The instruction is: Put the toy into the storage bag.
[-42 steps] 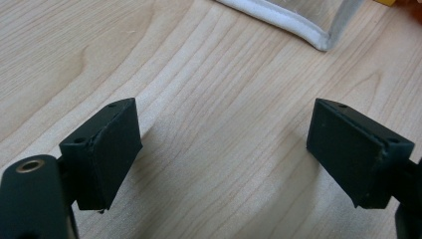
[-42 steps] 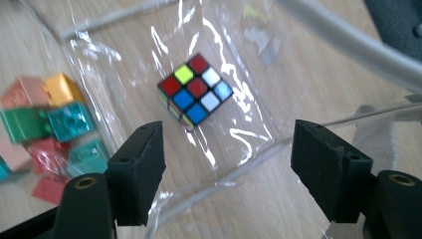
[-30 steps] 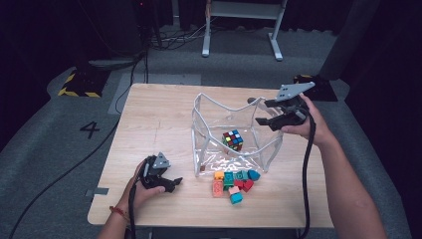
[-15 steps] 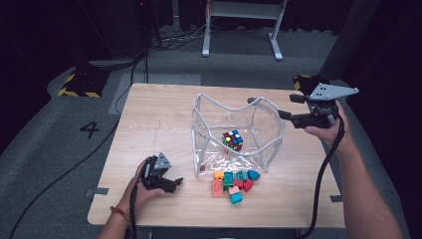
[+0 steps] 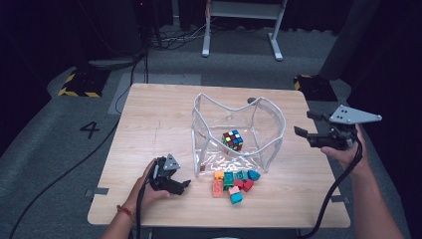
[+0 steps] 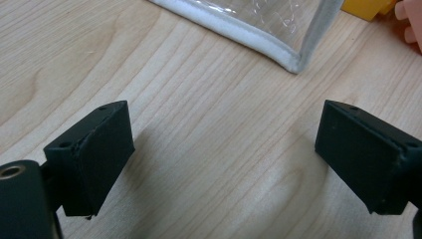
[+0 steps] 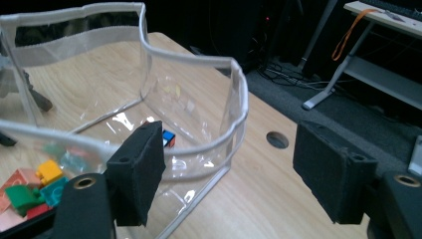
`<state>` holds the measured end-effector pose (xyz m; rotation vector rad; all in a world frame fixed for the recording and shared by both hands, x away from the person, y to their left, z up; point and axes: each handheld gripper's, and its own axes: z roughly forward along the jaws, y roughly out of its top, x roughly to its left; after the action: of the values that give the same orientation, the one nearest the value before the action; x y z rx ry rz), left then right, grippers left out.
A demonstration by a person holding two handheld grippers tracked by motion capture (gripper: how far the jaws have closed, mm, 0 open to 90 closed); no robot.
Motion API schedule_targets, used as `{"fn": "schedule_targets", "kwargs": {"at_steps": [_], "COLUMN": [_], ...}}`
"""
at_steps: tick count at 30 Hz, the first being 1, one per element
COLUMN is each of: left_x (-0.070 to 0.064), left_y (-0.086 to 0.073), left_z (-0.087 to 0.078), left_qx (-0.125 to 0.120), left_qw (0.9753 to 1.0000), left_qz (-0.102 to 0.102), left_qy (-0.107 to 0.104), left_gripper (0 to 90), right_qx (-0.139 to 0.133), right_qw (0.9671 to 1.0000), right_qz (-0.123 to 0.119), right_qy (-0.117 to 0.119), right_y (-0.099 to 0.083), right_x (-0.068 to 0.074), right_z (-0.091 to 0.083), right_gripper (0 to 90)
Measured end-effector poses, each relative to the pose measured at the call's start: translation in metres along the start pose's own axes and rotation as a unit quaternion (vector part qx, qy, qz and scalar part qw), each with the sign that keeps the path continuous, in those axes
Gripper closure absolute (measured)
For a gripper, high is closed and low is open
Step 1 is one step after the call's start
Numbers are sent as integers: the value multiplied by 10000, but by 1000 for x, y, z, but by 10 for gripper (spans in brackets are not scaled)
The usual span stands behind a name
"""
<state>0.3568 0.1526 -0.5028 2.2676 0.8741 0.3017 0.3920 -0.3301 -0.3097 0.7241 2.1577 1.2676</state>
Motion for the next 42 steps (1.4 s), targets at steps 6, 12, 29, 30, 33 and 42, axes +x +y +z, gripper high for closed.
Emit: {"fn": "schedule_targets", "kwargs": {"at_steps": [6, 12, 29, 30, 33, 42], "left_x": [-2, -5, -7, -8, -8, -5], "left_y": [3, 6, 17, 18, 22, 29], "left_z": [2, 5, 14, 16, 19, 24], "left_qx": [-17, -95, -138, -170, -145, -126], "left_qw": [10000, 10000, 9999, 9998, 9999, 9999], "left_qz": [20, -6, -17, -37, -16, -11], "left_qy": [25, 17, 98, 45, 41, 23], "left_gripper": [86, 165, 217, 222, 222, 207], "right_qx": [227, 533, 1130, 1162, 1171, 964], "right_qw": [9996, 9976, 9856, 9859, 9848, 9858], "right_qz": [175, 347, 281, 184, 188, 181], "right_qy": [70, 266, 1223, 1193, 1268, 1366], "right_y": [-39, -76, -136, -137, -136, -126], "right_x": [8, 21, 81, 85, 89, 98], "right_z": [5, 22, 60, 64, 71, 90], "right_gripper": [293, 308, 455, 460, 467, 474]}}
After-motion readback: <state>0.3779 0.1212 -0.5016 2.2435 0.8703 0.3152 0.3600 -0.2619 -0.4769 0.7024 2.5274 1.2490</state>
